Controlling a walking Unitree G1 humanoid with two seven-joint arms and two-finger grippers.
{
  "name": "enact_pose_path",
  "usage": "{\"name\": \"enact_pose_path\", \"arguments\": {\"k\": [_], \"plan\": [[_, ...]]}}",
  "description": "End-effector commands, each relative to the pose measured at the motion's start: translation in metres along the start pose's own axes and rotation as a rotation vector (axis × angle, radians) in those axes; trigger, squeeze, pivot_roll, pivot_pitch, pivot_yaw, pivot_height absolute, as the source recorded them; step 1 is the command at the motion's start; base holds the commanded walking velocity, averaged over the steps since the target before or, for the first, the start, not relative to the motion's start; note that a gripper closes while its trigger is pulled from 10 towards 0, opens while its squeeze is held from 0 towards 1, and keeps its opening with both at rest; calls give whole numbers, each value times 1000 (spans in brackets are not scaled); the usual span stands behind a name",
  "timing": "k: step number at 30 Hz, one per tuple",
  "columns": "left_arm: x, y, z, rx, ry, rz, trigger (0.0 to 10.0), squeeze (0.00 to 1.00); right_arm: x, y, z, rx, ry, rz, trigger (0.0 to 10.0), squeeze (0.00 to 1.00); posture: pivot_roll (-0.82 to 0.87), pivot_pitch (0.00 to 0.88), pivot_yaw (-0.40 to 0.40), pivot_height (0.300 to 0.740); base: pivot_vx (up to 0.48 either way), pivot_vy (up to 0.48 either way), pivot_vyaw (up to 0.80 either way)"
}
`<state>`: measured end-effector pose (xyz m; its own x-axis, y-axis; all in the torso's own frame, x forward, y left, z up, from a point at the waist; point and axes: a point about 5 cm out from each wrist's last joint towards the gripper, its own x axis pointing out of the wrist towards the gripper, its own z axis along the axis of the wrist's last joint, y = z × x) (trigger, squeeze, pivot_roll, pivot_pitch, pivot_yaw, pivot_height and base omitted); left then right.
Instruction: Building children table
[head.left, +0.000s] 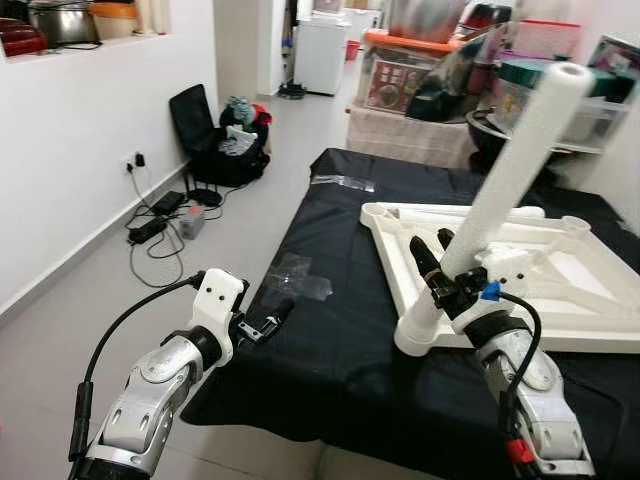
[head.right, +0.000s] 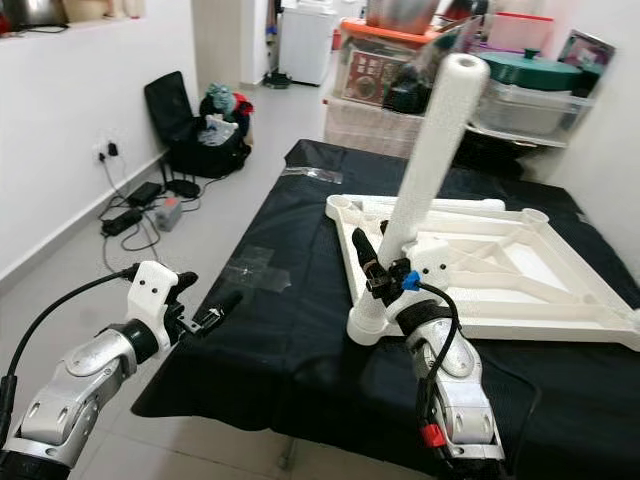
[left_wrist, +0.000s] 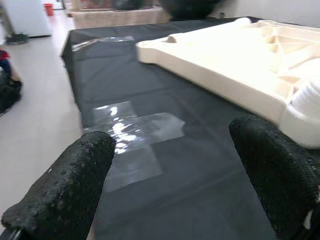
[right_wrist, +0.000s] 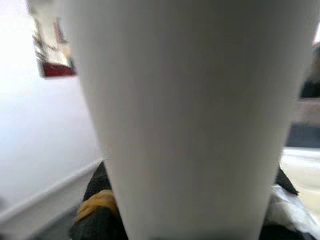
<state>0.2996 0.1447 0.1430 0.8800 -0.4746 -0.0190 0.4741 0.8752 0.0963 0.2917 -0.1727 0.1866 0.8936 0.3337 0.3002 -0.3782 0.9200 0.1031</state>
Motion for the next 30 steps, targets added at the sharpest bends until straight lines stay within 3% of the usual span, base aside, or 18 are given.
{"name": "enact_pose_path", "arguments": {"k": [1, 5, 7, 11, 16, 22, 30], "plan": [[-1, -1, -4, -15, 20, -3, 10000, 0, 3, 27, -12, 145, 52, 148, 10000, 0, 53, 0, -111, 740, 0, 0, 0], [-1, 0, -6, -24, 27, -1, 10000, 0, 7, 54, -7, 249, 63, 316, 10000, 0, 59, 0, -118, 740, 0, 0, 0], [-2, 0, -6, -28, 28, 4, 10000, 0, 7, 67, -7, 247, 78, 402, 10000, 0, 64, 0, -124, 740, 0, 0, 0], [-2, 0, -8, -31, 32, 6, 10000, 0, 7, 75, -9, 244, 94, 470, 10000, 0, 75, 0, -132, 740, 0, 0, 0], [-3, -1, -10, -28, 41, 12, 10000, 0, 9, 79, -15, 206, 127, 526, 10000, 0, 80, 0, -135, 740, 0, 0, 0], [-10, 9, -13, -13, 59, 27, 10000, 0, 16, 70, -15, 91, 176, 618, 10000, 0, 94, 0, -146, 740, 0, 0, 0], [-18, 20, -15, -29, 71, 55, 10000, 0, 21, 75, -7, 58, 256, 905, 10000, 0, 117, 0, -168, 740, 0, 0, 0]]}}
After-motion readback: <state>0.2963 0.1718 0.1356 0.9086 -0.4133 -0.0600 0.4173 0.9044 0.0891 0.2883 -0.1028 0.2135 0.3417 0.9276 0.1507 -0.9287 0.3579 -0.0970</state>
